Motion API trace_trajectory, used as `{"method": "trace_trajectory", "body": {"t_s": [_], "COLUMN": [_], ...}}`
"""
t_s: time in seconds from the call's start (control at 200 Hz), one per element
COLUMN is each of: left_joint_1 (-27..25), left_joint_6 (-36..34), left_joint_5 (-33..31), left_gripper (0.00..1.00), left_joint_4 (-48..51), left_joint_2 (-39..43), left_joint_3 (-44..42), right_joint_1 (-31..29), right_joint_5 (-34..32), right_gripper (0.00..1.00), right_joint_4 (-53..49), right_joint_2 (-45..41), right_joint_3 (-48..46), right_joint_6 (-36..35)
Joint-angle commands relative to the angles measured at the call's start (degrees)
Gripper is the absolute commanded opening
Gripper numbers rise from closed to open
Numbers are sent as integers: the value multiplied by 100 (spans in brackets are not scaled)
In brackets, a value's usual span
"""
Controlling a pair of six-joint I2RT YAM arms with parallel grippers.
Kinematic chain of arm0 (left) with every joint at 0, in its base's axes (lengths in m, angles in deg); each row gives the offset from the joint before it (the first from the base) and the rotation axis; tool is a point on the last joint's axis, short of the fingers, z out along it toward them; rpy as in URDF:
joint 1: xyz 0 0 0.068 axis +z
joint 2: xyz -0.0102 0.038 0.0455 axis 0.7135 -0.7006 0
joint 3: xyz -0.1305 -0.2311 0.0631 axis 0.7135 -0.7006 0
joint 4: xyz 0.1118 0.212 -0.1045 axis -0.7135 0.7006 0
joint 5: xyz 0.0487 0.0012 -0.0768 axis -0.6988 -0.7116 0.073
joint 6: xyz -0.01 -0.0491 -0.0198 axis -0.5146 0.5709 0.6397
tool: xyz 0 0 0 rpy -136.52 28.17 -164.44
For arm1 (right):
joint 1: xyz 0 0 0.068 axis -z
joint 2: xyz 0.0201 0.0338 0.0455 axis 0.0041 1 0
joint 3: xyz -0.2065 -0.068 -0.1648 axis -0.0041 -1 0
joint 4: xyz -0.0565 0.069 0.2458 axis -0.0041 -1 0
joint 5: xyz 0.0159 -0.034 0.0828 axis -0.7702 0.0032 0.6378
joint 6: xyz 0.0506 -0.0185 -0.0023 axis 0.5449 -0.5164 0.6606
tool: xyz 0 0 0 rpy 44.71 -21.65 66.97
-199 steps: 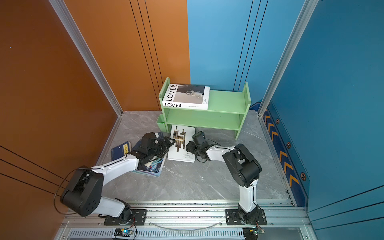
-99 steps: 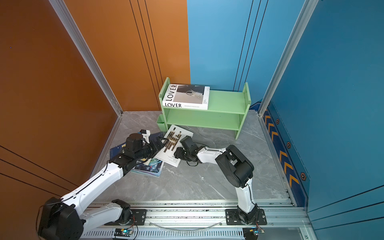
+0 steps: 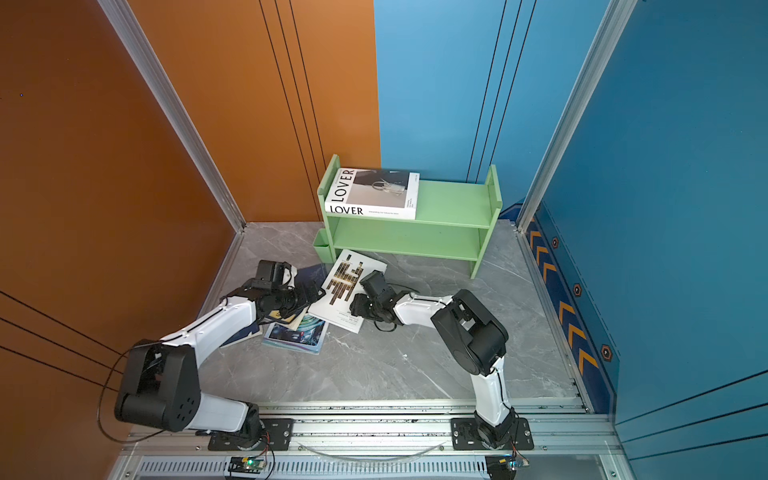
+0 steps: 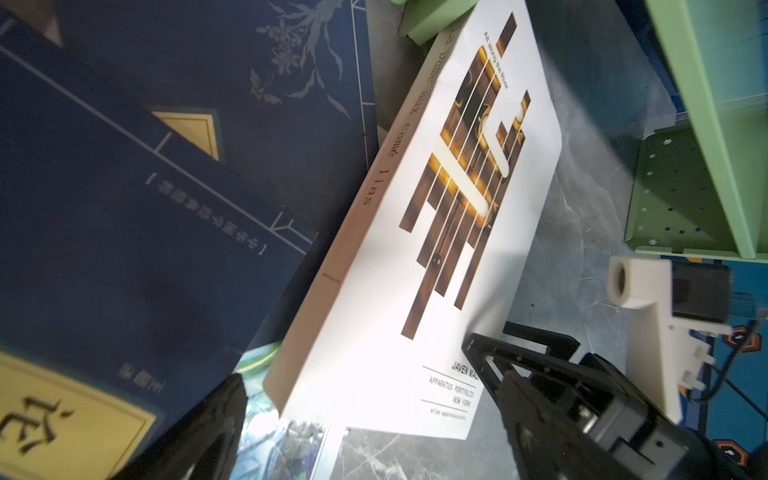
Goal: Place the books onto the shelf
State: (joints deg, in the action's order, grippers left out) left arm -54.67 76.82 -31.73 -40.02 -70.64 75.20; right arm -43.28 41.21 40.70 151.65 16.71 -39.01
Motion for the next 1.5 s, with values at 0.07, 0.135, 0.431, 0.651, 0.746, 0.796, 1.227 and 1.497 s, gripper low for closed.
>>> {"method": "trace_trajectory", "body": {"t_s": [0.07,0.135,0.431,0.651,0.746,0.796,1.227,1.497], "left_joint_1": [-188,-232,-635,-707,-651,-625,-592,-565], "left_joint_6": [-524,-613,-755,-398,156,423,2094,3200], "left_joint_5": [92,147,181,917,1471,1666,2408,2649], "left_gripper": [96,96,94,89,88,87,89,90], "left_joint_4": [-266,-238,-208,-792,-1591,-1943,-3240,-4255], "left_joint_2": [-647,-1033,-2046,-2063,-1851,-1734,-953,-649], "left_joint_3": [670,964,1437,1396,1123,989,112,-520], "right_joint_1": [64,73,103,121,156,196,665,807], "right_joint_5": [-188,-161,-38,-12,41,112,1024,1576], "right_gripper": [62,62,62,62,63,63,66,71], "right_joint_4": [-635,-632,-604,-549,-409,-274,1326,2428], "right_joint_2": [164,155,114,68,40,30,-182,-4], "right_joint_3": [-9,8,-21,-122,-230,-332,-1326,-1743], "right_joint_6": [-139,-164,-260,-280,-231,-179,255,616]}}
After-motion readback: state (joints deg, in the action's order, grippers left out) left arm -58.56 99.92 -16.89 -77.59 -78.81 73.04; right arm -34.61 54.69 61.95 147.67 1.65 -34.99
